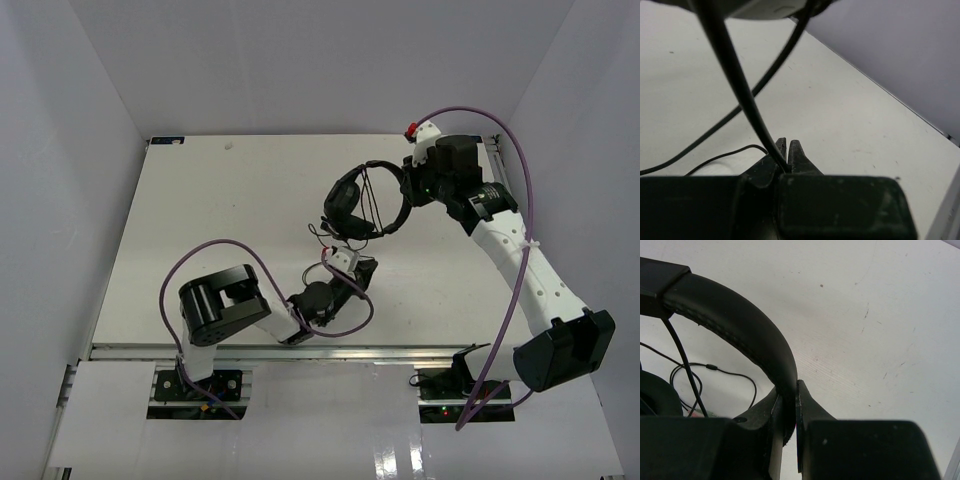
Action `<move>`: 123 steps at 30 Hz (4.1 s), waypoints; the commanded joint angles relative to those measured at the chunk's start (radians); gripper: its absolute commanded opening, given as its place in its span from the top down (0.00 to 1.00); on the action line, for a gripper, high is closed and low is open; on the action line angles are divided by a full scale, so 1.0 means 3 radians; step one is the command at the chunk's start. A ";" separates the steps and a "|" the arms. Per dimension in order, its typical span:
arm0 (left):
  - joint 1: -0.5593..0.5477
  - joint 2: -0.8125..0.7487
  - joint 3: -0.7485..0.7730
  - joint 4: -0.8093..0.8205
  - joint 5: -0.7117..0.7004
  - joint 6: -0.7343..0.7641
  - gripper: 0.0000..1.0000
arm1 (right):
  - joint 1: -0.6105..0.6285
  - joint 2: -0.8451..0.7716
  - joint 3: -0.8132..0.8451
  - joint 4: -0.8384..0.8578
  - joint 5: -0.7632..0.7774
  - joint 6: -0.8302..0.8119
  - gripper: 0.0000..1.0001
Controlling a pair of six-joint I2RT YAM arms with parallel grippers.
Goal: Wrap the headphones
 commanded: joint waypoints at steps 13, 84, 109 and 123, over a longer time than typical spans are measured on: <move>0.0543 -0.3140 -0.0198 -0.3205 0.2481 -0.1442 1.00 | -0.0028 -0.0225 -0.0344 0.0432 0.0037 -0.0164 0.92; 0.1452 -0.1262 0.2568 -0.3741 0.4273 -0.3070 1.00 | 0.0525 0.0082 -0.0381 0.0779 0.0506 0.0700 0.92; 0.0917 -0.1194 0.2660 -0.3619 0.4135 -0.3103 1.00 | 0.0510 0.0446 -0.0031 0.0810 0.0917 0.1024 0.92; 0.0211 -0.2037 0.1270 -0.3320 0.3654 -0.2869 1.00 | 0.0349 0.0496 0.0127 0.0769 0.0919 0.1085 0.92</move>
